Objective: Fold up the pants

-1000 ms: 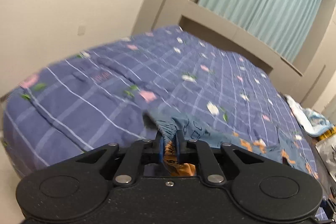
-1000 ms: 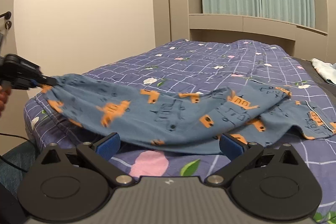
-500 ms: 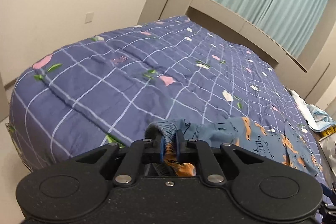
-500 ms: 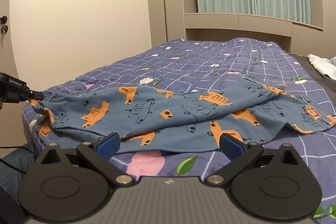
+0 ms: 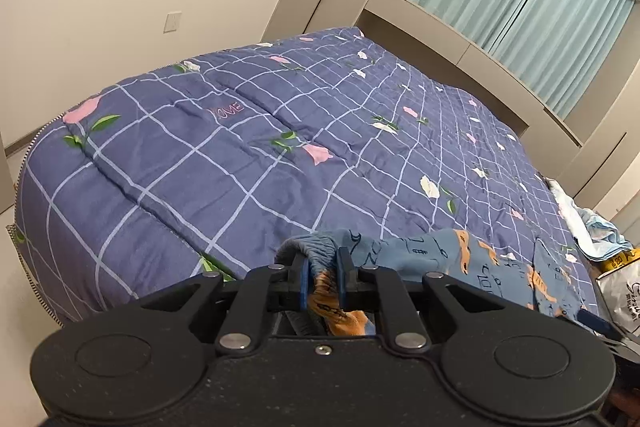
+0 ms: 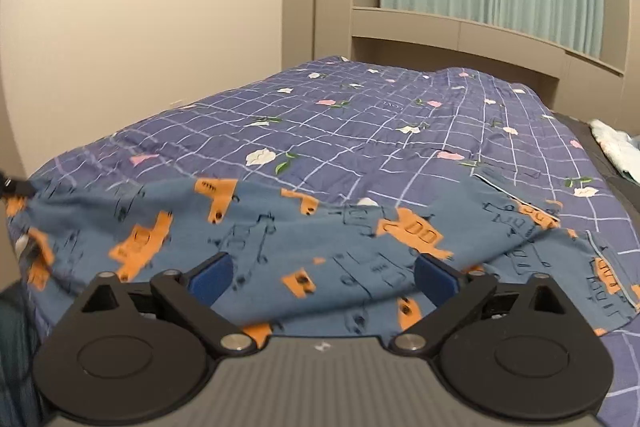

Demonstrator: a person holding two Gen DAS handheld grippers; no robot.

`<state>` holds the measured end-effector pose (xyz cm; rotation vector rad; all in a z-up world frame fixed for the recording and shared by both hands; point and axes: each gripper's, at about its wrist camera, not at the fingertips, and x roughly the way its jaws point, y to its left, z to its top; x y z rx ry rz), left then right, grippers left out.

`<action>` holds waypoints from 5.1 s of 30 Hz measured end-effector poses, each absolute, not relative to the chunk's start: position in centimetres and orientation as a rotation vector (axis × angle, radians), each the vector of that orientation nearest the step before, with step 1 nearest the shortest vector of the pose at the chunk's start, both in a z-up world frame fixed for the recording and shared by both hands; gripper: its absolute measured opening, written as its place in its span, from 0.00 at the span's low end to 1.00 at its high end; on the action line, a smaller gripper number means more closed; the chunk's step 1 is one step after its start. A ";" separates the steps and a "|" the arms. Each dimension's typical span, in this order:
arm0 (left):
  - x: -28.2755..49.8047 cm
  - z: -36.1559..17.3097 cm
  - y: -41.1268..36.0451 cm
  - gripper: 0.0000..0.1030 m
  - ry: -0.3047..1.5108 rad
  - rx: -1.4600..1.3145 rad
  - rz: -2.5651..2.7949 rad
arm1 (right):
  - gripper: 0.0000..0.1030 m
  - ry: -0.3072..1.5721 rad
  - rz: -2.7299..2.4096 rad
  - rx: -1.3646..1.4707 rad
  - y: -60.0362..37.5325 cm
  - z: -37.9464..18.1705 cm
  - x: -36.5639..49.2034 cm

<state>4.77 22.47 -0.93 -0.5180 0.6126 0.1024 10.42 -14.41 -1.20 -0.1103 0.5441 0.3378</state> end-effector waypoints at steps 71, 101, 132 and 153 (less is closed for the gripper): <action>3.0 -0.5 21.3 0.12 0.582 -0.528 0.106 | 0.74 0.515 0.090 0.036 -20.5 -2.8 5.6; 7.3 0.3 12.6 0.99 0.547 -0.304 0.057 | 1.00 0.526 0.199 -0.019 -22.7 -3.2 9.2; 20.6 -3.5 -3.0 0.82 0.727 -0.256 -0.606 | 1.00 0.860 0.366 0.046 -23.5 1.3 28.8; 21.2 -4.5 -3.5 0.06 0.791 -0.320 -0.562 | 0.39 0.950 0.162 -0.251 -14.9 -1.8 33.9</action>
